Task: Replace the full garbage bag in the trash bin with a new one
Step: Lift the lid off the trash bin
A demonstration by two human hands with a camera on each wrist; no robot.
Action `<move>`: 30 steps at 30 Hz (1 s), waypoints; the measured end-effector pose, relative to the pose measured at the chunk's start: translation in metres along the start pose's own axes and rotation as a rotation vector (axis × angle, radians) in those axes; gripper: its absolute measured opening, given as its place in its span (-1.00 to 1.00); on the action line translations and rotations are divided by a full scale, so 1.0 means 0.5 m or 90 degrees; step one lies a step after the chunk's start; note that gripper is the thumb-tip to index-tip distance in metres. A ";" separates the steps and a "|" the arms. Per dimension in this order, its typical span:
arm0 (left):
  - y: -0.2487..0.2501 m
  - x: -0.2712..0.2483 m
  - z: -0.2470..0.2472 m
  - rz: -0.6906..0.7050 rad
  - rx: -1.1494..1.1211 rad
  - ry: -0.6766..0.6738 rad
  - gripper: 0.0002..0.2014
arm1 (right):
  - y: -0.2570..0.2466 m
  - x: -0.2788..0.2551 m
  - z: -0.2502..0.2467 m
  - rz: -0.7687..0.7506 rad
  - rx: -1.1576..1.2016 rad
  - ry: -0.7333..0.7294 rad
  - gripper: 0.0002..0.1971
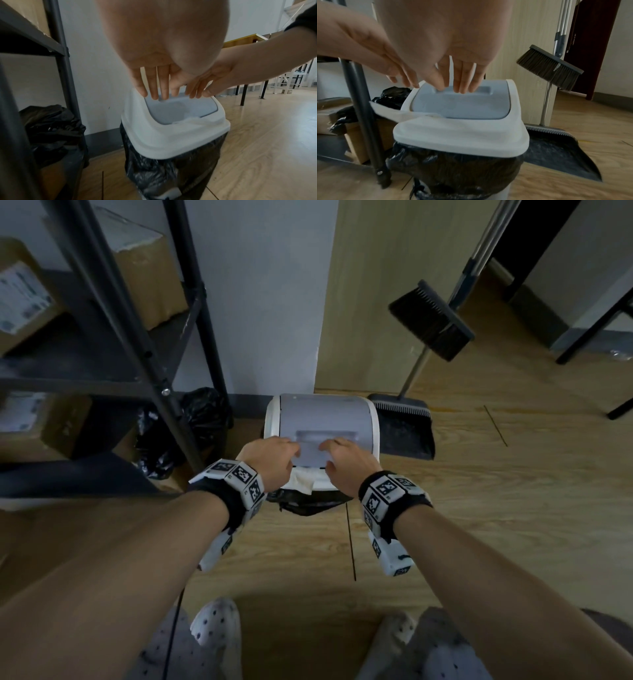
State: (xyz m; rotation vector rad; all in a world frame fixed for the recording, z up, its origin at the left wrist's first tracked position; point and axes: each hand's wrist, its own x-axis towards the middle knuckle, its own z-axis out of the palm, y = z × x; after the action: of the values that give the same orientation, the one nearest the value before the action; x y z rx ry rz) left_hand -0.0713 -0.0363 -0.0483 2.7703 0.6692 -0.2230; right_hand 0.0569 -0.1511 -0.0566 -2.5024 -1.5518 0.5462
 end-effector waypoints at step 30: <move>-0.041 -0.010 0.137 0.218 0.186 0.135 -0.61 | 0.035 0.022 0.090 0.000 0.040 0.034 -0.38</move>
State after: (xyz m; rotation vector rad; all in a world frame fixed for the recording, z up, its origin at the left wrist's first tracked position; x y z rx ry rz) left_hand -0.0910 -0.0422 -0.1170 3.1613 0.2075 0.0500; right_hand 0.0589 -0.1523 -0.1060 -2.4509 -1.4915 0.5157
